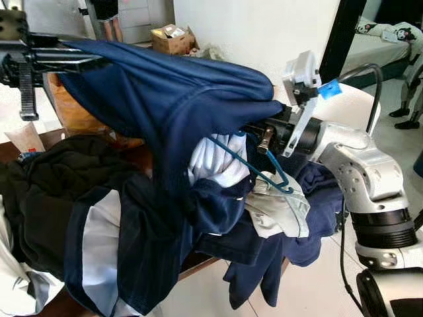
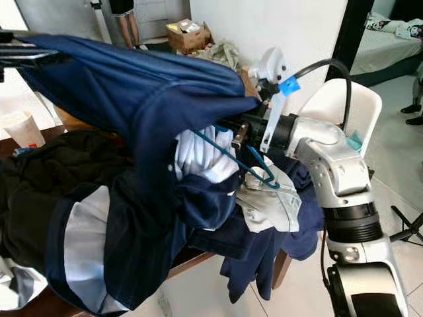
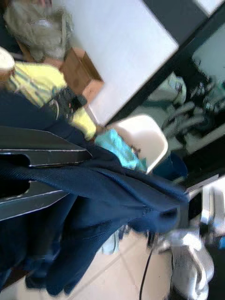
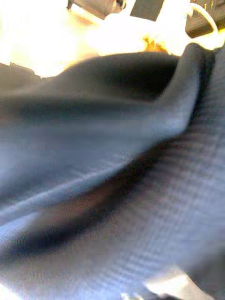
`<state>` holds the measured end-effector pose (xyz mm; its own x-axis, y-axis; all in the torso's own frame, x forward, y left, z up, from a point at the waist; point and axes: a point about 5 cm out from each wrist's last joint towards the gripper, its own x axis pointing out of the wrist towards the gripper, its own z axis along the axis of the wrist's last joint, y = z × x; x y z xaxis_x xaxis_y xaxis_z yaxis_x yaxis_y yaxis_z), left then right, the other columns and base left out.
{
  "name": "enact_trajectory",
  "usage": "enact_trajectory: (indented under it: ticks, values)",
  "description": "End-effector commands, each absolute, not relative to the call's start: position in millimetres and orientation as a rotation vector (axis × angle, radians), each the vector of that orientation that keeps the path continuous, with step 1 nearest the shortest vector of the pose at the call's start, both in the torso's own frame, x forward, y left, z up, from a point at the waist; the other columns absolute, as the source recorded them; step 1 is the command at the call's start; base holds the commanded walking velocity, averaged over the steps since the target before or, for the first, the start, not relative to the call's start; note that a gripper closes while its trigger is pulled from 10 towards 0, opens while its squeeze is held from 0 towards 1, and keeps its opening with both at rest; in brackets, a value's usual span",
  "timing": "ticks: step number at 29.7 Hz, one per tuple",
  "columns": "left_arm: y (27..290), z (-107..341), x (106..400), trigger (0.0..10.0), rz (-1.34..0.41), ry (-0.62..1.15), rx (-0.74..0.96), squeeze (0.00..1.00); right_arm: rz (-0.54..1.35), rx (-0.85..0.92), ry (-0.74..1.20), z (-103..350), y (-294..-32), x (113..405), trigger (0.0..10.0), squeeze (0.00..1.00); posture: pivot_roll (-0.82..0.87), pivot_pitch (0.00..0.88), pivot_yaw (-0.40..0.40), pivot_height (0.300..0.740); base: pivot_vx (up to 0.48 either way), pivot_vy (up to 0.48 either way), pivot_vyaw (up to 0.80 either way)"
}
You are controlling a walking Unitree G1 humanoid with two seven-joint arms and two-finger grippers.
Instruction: Hang hanger
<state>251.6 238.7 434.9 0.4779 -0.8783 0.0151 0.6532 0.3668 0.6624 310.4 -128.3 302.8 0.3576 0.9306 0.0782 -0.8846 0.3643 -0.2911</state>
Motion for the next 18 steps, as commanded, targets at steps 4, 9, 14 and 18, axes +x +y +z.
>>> enact_trajectory:
  ticks: [4,9,14,18]
  values:
    - [249,468,253,3.9,-0.821,-0.586,0.558,0.0,1.401,-0.338,-0.199,284,-109,281,10.0,0.0,0.01,0.0,0.043,0.74,0.0,0.0,0.0]
    - [234,488,248,4.3,-0.87,-0.693,0.447,0.0,1.408,-0.39,-0.172,278,-100,280,10.0,0.0,0.01,0.0,0.043,0.74,0.0,0.0,0.0]
    - [229,492,247,4.3,-0.899,-0.715,0.4,0.0,1.411,-0.383,-0.18,279,-97,279,10.0,0.0,0.01,0.0,0.044,0.74,0.0,0.0,0.0]
    - [235,489,258,3.9,-0.829,-0.693,0.357,0.0,1.427,-0.406,-0.178,278,-95,274,10.0,0.0,0.01,0.0,0.045,0.74,0.0,0.0,0.0]
